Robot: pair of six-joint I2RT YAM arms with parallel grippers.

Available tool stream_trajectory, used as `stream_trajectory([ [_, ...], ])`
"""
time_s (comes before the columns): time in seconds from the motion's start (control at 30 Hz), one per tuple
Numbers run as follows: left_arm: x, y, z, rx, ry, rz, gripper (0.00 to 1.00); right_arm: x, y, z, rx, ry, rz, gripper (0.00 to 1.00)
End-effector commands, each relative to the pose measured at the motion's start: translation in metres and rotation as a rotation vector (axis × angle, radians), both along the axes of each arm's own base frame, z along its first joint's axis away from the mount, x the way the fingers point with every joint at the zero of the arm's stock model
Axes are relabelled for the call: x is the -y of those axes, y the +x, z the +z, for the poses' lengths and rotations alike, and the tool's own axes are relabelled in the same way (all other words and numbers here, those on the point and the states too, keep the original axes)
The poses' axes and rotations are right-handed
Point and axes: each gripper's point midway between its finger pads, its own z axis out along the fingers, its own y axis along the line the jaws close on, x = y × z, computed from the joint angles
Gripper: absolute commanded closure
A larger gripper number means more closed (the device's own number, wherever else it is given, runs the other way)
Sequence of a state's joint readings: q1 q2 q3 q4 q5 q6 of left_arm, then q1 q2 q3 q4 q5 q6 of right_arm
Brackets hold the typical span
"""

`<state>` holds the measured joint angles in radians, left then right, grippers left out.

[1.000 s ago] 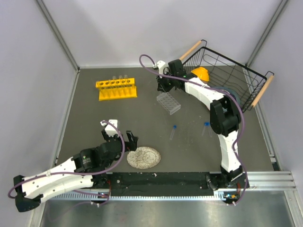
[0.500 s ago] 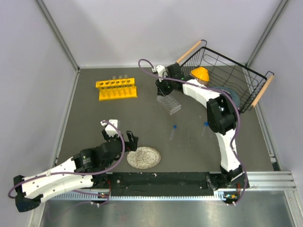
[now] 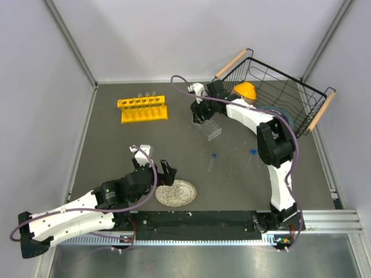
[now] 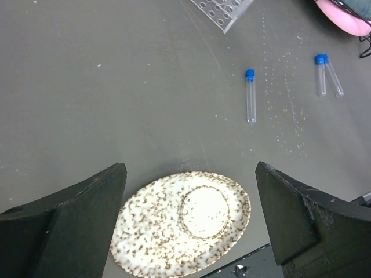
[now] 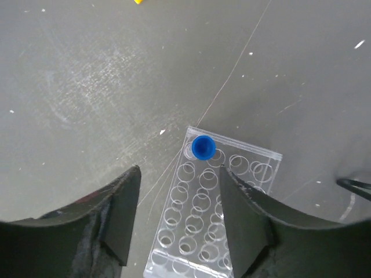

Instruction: Organize the chemistry lab equipment

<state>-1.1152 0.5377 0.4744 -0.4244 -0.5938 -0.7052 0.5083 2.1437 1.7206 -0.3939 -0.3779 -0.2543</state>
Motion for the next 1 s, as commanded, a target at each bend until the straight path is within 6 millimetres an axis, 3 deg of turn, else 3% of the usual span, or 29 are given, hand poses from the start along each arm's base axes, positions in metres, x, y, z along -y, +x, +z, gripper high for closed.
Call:
stream_trajectory([
  [0.0, 0.022, 0.000, 0.013, 0.001, -0.077, -0.051, 0.01, -0.008, -0.004, 0.085, 0.159, 0.092, 0.032, 0.39],
  [0.2, 0.038, -0.001, 0.014, -0.024, -0.098, -0.092, 0.01, -0.001, -0.026, 0.105, 0.184, 0.102, 0.086, 0.28],
  [0.47, 0.065, 0.002, 0.014, -0.092, -0.099, -0.164, 0.01, 0.028, -0.091, 0.147, 0.197, 0.142, 0.176, 0.01],
  [0.6, 0.078, 0.010, 0.003, -0.157, -0.075, -0.189, 0.01, 0.047, -0.126, 0.161, 0.184, 0.191, 0.192, 0.01],
  [0.63, 0.083, 0.009, 0.003, -0.171, -0.079, -0.209, 0.01, 0.052, -0.137, 0.151, 0.148, 0.200, 0.200, 0.01],
  [0.67, 0.084, 0.012, 0.002, -0.182, -0.078, -0.210, 0.01, 0.059, -0.145, 0.162, 0.170, 0.220, 0.199, 0.01],
  [0.7, 0.088, 0.014, -0.005, -0.202, -0.062, -0.214, 0.01, 0.065, -0.149, 0.160, 0.162, 0.229, 0.189, 0.01],
  [0.73, 0.093, 0.014, -0.003, -0.212, -0.067, -0.232, 0.01, 0.072, -0.156, 0.147, 0.125, 0.226, 0.179, 0.01],
  [0.8, 0.098, 0.019, -0.013, -0.245, -0.039, -0.233, 0.01, 0.083, -0.168, 0.150, 0.131, 0.253, 0.183, 0.01],
  [0.83, 0.102, 0.022, -0.010, -0.245, -0.038, -0.243, 0.01, 0.088, -0.175, 0.138, 0.102, 0.253, 0.182, 0.01],
  [0.97, 0.115, 0.031, -0.021, -0.283, 0.011, -0.262, 0.03, 0.100, -0.196, 0.120, 0.069, 0.314, 0.213, 0.01],
])
